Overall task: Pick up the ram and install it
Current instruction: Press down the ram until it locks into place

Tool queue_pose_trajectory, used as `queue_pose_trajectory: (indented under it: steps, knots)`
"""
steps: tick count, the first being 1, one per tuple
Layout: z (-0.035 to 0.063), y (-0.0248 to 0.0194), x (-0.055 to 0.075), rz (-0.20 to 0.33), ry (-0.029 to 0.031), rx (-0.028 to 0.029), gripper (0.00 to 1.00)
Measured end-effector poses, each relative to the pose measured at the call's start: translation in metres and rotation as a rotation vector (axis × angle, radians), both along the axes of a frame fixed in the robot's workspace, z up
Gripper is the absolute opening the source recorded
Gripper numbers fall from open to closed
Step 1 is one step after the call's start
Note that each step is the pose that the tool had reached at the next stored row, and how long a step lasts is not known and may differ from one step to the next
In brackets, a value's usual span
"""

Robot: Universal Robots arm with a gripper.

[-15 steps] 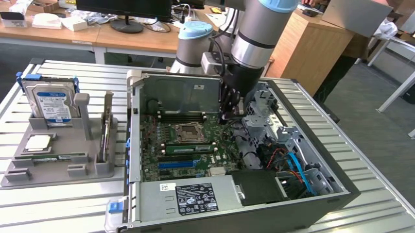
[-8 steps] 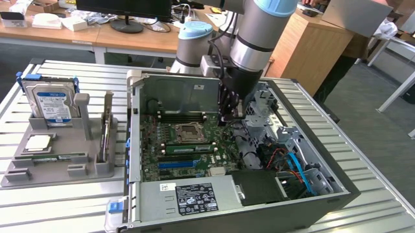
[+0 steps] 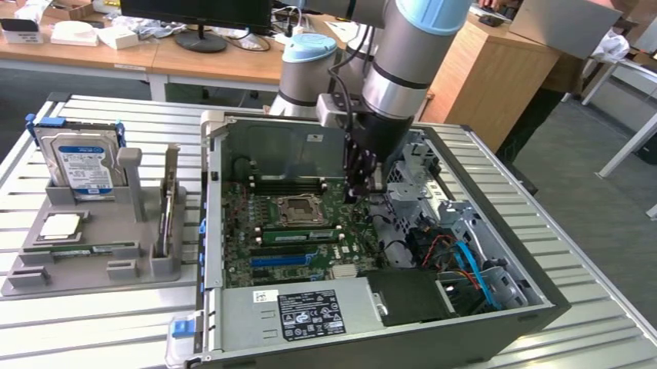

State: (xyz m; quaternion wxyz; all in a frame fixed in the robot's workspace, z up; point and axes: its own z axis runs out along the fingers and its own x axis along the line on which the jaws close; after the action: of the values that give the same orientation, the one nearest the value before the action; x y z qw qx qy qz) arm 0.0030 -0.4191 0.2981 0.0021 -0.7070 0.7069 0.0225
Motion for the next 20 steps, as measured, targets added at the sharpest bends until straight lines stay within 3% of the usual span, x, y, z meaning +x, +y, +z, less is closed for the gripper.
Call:
queue_pose_trajectory:
  steps: [20]
  knots:
    - [-0.0234,0.0,0.0,0.0,0.0,0.0,0.1]
